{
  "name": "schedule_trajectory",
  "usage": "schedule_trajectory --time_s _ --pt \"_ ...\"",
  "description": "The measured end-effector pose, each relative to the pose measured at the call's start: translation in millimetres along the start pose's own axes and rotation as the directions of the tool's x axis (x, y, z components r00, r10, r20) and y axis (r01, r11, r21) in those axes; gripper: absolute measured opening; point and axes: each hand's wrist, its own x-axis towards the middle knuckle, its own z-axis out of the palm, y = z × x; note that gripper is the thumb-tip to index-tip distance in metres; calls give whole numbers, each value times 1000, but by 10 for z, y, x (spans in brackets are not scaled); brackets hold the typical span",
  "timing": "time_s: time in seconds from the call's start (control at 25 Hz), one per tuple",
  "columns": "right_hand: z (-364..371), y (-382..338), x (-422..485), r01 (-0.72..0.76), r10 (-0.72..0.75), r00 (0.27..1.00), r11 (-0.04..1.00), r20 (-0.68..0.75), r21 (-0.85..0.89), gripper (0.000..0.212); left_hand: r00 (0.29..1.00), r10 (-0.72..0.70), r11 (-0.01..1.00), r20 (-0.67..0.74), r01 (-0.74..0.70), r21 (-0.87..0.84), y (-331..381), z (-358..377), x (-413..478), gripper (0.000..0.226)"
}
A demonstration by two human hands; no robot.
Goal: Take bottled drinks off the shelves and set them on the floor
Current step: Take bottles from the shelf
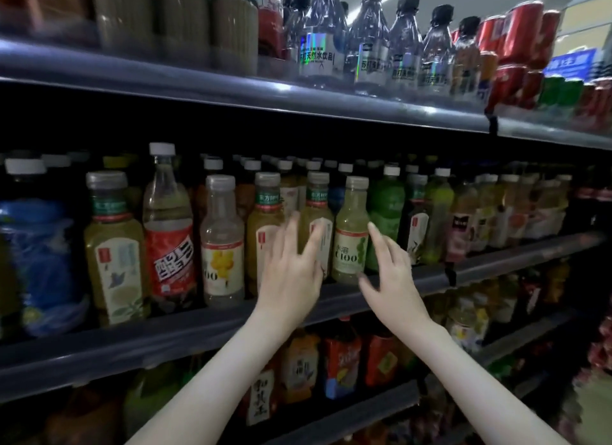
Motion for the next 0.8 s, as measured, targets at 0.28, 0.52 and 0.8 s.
schedule_trajectory --time_s 0.28,0.52,0.8 --pt "132 446 535 89 -89 996 996 9 -10 83 968 -199 968 153 218 -120 266 490 462 71" --pt "133 673 647 233 -232 972 973 38 -7 78 924 -316 924 214 351 -150 225 595 689 80" --pt "277 451 558 388 -378 919 918 -110 79 85 985 -166 968 -38 155 -199 382 482 383 84"
